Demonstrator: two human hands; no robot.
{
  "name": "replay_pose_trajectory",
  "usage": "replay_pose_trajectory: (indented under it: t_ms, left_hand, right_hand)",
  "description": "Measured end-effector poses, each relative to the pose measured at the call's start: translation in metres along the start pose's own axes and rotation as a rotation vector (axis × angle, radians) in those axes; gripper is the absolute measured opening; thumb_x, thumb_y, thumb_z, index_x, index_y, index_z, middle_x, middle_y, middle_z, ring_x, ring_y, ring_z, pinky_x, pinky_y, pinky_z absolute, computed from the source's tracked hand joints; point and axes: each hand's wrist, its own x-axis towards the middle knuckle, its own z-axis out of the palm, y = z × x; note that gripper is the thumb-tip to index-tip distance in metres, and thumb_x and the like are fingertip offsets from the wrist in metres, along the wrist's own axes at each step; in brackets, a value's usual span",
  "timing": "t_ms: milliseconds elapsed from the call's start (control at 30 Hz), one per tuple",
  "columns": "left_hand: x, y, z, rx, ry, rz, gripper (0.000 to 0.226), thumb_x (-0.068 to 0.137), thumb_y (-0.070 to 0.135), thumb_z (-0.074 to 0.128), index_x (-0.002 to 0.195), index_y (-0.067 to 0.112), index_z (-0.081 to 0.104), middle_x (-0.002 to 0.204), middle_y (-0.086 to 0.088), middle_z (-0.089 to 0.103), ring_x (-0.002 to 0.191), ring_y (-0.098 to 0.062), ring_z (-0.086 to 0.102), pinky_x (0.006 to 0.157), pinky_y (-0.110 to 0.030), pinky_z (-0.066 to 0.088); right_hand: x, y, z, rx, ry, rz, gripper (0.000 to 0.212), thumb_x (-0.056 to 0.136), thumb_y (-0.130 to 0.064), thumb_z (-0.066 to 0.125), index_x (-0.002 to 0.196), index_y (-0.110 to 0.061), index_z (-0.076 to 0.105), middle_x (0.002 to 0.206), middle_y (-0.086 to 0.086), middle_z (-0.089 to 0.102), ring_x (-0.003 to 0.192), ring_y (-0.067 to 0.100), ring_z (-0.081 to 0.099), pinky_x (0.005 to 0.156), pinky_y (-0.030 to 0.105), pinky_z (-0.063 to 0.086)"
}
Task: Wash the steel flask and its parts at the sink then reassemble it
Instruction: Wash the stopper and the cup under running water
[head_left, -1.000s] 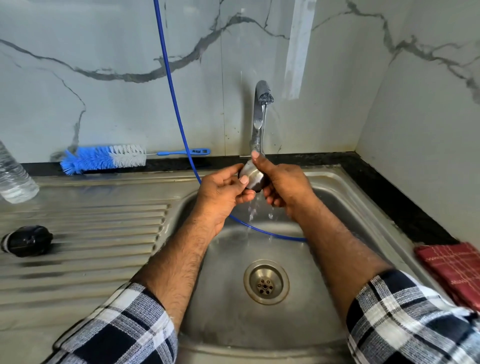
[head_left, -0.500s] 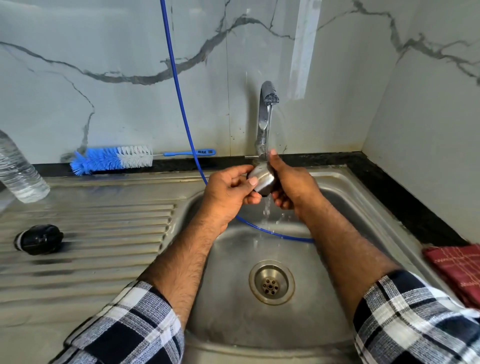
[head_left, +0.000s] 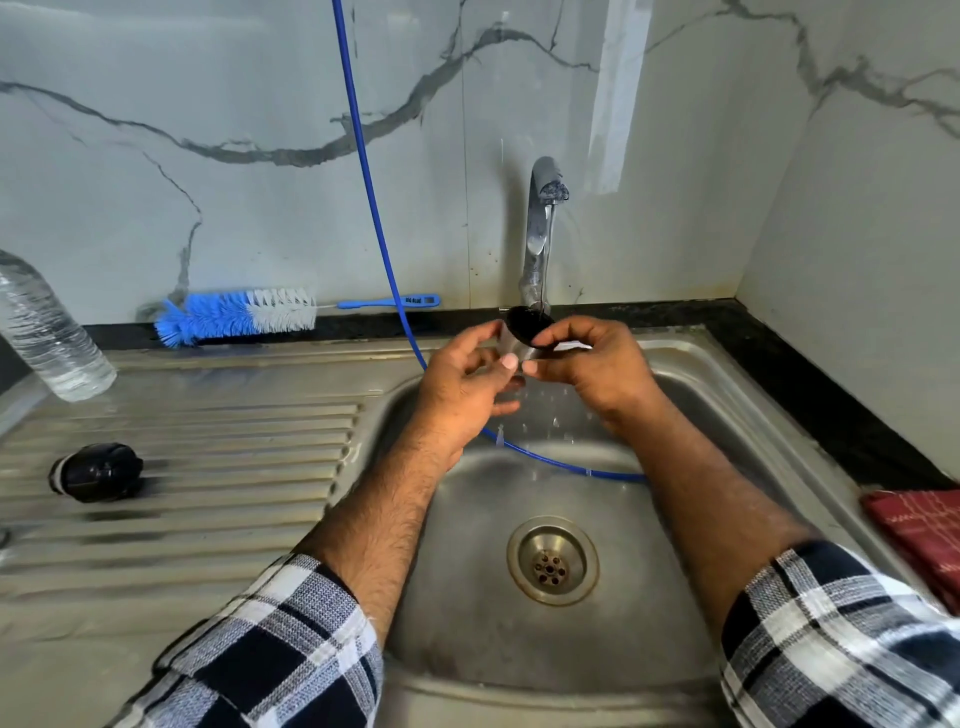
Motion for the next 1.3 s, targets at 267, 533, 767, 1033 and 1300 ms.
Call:
replay_pose_trajectory:
  t_ms: [267,533,767,1033,1300]
  left_hand:
    - [0.001,0.003,-0.001,-0.243,-0.041,-0.039,0.039,0.104,0.006,0.062,0.139,0.022,0.057,0.128,-0.017,0.072,0.102,-0.026,0.076,0.082,-0.044,0.066]
    - [0.006,0.012,-0.011,-0.293,-0.052,-0.129,0.026,0.111,0.025,0.051,0.127,0.013,0.067,0.103,-0.016,0.069,0.069,-0.018,0.060,0.060,-0.029,0.056]
    - [0.000,0.008,-0.006,-0.307,-0.102,-0.028,0.033,0.108,0.008,0.054,0.141,0.011,0.060,0.116,-0.015,0.073,0.092,-0.025,0.073,0.082,-0.039,0.063]
    - [-0.003,0.015,0.000,-0.174,-0.032,-0.363,0.049,0.112,0.049,0.040,0.109,0.007,0.066,0.069,-0.013,0.071,0.050,-0.015,0.057,0.049,-0.025,0.043]
    - [-0.003,0.015,0.002,-0.180,-0.013,-0.395,0.055,0.108,0.057,0.043,0.107,0.007,0.067,0.071,-0.014,0.069,0.054,-0.017,0.054,0.044,-0.024,0.036]
  right_hand:
    - [-0.005,-0.003,0.001,-0.211,-0.252,-0.207,0.011,0.099,-0.008,0.073,0.101,-0.017,0.079,0.099,0.001,0.073,0.093,-0.003,0.068,0.088,0.023,0.057]
    - [-0.007,-0.001,-0.006,-0.728,-0.329,-0.111,0.077,0.077,-0.071,0.080,0.147,-0.055,0.053,0.177,-0.010,-0.008,0.164,0.027,0.003,0.131,0.053,0.017]
    - [-0.001,-0.005,-0.007,-0.293,-0.387,-0.057,0.052,0.063,-0.021,0.084,0.114,-0.032,0.082,0.160,-0.003,0.038,0.147,0.015,0.037,0.121,0.041,0.036]
    - [-0.007,-0.006,-0.014,-0.606,-0.378,0.046,0.058,0.077,-0.042,0.088,0.132,-0.046,0.071,0.176,-0.005,0.011,0.162,0.028,0.006,0.129,0.062,0.014]
    - [-0.013,-0.013,-0.013,-0.374,-0.503,-0.023,0.053,0.061,-0.040,0.081,0.115,-0.037,0.082,0.172,-0.011,0.020,0.157,0.020,0.023,0.127,0.057,0.023]
